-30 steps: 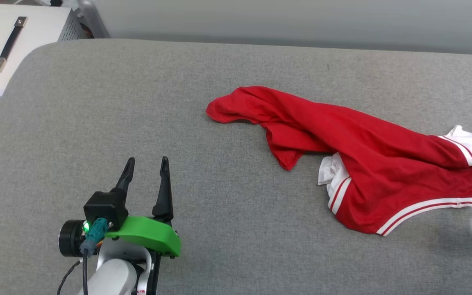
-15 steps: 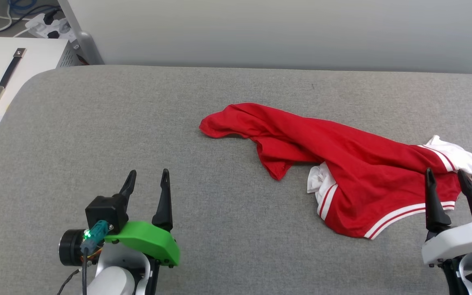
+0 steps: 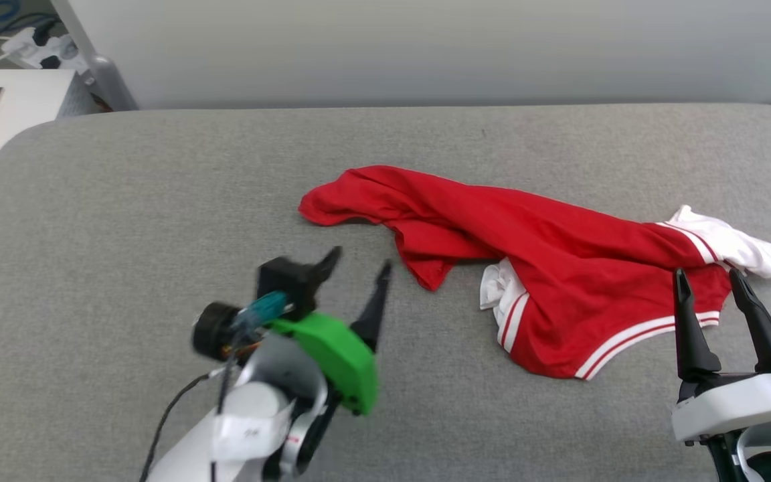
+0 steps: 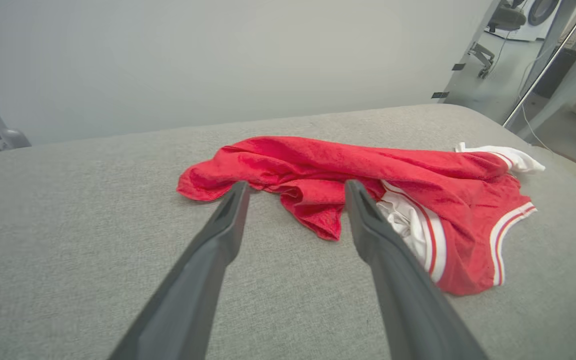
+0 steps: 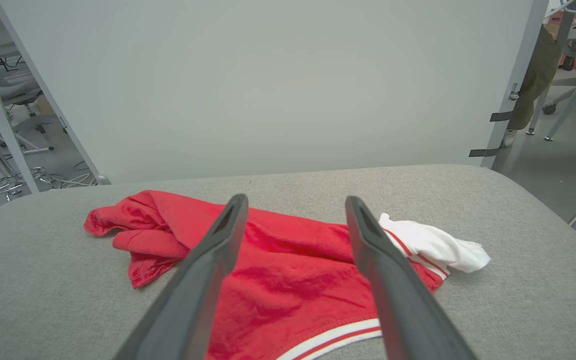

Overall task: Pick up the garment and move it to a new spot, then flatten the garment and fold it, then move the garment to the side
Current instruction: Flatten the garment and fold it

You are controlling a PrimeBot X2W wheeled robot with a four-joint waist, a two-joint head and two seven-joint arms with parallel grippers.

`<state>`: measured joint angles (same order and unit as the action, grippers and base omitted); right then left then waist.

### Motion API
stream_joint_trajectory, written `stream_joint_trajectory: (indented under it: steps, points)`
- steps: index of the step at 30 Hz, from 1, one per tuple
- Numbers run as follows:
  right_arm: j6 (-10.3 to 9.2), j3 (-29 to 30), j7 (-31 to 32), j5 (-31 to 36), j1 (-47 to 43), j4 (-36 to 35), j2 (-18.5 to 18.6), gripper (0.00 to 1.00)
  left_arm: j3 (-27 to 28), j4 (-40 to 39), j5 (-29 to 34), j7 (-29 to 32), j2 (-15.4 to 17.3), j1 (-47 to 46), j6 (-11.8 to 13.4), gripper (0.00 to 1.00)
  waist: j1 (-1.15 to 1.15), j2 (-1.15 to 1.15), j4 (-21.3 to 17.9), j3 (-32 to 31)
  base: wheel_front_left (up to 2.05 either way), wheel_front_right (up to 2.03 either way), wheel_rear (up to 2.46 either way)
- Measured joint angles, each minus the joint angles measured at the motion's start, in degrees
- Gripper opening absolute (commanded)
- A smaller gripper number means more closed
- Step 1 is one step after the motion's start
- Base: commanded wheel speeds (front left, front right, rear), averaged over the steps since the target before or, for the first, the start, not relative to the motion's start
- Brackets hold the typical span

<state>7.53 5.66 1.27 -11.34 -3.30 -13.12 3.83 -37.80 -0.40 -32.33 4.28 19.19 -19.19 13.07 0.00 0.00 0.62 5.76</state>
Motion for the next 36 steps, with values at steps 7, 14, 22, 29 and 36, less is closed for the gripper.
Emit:
stream_joint_trajectory:
  steps: [7, 14, 22, 29, 36]
  points:
    - [0.00, -1.2, -0.5, 0.0, 1.1, -1.5, 0.1, 1.00, -7.3, 7.1, 0.0, 8.9, -5.1, -10.7, -7.5, 1.00, 0.00, 0.00, -2.8, 2.8, 0.00, 0.00, 0.00]
    - [0.00, -2.0, -1.1, -0.6, 2.6, -1.7, 0.3, 1.00, -11.2, 19.2, 0.0, 16.0, -8.8, -20.1, -13.5, 1.00, 0.00, 0.00, -5.5, 6.4, 0.00, 0.00, 0.00]
    - [0.00, -2.4, -2.3, -1.6, 3.6, -1.0, 0.2, 1.00, -13.1, 34.3, -1.7, 21.0, -12.4, -28.2, -17.7, 1.00, 0.00, 0.00, -8.9, 10.8, 0.00, 0.00, 0.00]
    - [0.00, -2.6, -3.5, -2.1, 4.8, 0.4, 0.1, 1.00, -17.2, 43.6, -1.7, 23.7, -14.6, -32.5, -19.5, 1.00, 0.00, 0.00, -10.4, 13.4, 0.00, 0.00, 0.00]
    - [0.00, -2.5, -3.6, -2.2, 4.9, 1.1, 0.1, 1.00, -22.1, 46.2, -3.1, 27.0, -15.9, -35.1, -19.9, 0.00, 0.00, 0.00, -10.3, 13.5, 0.00, 0.00, 0.00]
